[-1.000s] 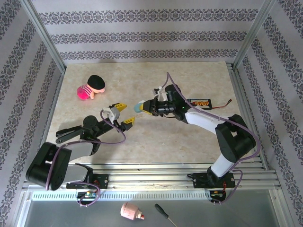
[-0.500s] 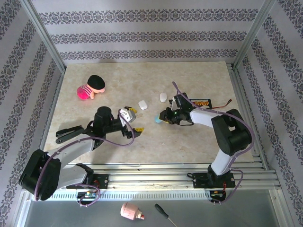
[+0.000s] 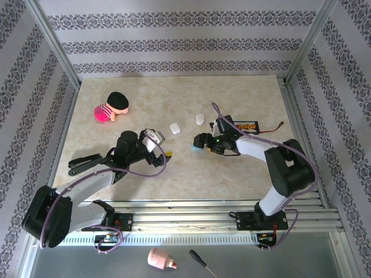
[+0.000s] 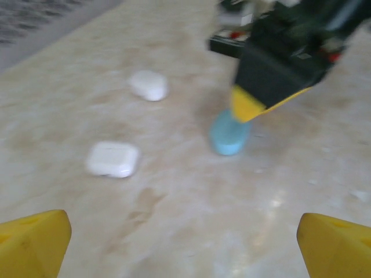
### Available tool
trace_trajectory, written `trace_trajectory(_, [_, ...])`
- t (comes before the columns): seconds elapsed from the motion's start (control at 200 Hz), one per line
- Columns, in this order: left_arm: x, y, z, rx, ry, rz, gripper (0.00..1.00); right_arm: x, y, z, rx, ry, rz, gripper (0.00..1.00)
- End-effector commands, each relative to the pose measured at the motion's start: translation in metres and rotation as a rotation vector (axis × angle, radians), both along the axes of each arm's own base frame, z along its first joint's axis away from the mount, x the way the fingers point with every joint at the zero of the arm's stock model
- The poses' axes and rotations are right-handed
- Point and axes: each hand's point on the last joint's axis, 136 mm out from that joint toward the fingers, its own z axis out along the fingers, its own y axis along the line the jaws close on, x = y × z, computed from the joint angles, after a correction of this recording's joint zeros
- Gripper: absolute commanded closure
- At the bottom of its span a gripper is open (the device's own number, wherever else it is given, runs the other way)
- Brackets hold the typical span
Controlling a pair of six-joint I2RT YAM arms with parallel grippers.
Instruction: Insert the wireless bluetooth earbuds into the charging case
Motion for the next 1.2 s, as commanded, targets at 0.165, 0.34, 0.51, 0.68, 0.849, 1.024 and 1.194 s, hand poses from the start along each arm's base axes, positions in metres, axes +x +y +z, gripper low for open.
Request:
trace_trajectory(0.165, [0.035,0.115,0.015,-0.007,-0.124,0.622,0.01,0.024,-0.096,0.057,-0.508,-0.453,-0.104,0.02])
trace_trajectory(0.34, [0.03,0.174,-0.009,-0.092,-0.119,0.845,0.01,0.037,-0.175,0.096,-0.783,-0.748,-0.299,0.02])
trace_trajectory(0.51, [0.038,0.192,-0.026,-0.087,-0.144,0.885,0.01,0.046,-0.208,0.09,-0.702,-0.872,-0.369,0.02])
trace_trajectory(0.68, [0.059,0.197,-0.029,-0.101,-0.154,0.867,0.01,0.063,-0.209,0.065,-0.648,-0.898,-0.386,0.02])
trace_trajectory(0.849, [0.086,0.203,-0.047,-0.184,-0.078,0.846,0.01,0.071,-0.218,0.047,-0.592,-0.872,-0.407,0.02])
trace_trajectory(1.024, [0.097,0.205,-0.068,-0.159,-0.002,0.849,0.01,0.071,-0.218,0.047,-0.587,-0.866,-0.4,0.02])
trace_trajectory(1.194, [0.1,0.21,-0.065,-0.163,-0.023,0.881,0.01,0.071,-0.218,0.047,-0.592,-0.866,-0.4,0.02])
